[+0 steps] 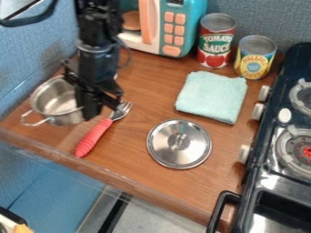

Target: Move the cooking pot to the lower left side of the table beside the red fork

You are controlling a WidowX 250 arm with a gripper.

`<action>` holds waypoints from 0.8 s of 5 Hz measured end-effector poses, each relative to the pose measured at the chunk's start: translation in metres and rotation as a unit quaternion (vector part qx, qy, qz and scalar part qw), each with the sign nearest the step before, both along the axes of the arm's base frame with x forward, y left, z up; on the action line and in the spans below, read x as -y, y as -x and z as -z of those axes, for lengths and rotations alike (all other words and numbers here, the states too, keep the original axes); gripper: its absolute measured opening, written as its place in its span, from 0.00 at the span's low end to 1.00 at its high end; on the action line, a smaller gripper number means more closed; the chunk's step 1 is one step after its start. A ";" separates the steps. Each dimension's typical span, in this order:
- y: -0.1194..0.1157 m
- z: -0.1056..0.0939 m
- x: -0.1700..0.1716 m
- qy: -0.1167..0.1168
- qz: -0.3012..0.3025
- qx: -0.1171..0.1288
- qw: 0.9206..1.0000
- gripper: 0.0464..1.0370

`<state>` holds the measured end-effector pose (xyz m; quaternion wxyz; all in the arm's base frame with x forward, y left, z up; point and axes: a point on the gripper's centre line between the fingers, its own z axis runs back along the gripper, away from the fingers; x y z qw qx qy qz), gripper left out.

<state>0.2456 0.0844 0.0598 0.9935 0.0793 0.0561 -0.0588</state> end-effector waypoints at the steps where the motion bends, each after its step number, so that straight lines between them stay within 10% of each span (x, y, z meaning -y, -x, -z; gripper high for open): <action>1: -0.006 0.014 -0.014 0.003 -0.019 0.002 1.000 0.02; 4: -0.028 0.048 -0.054 -0.007 -0.051 -0.019 0.998 0.02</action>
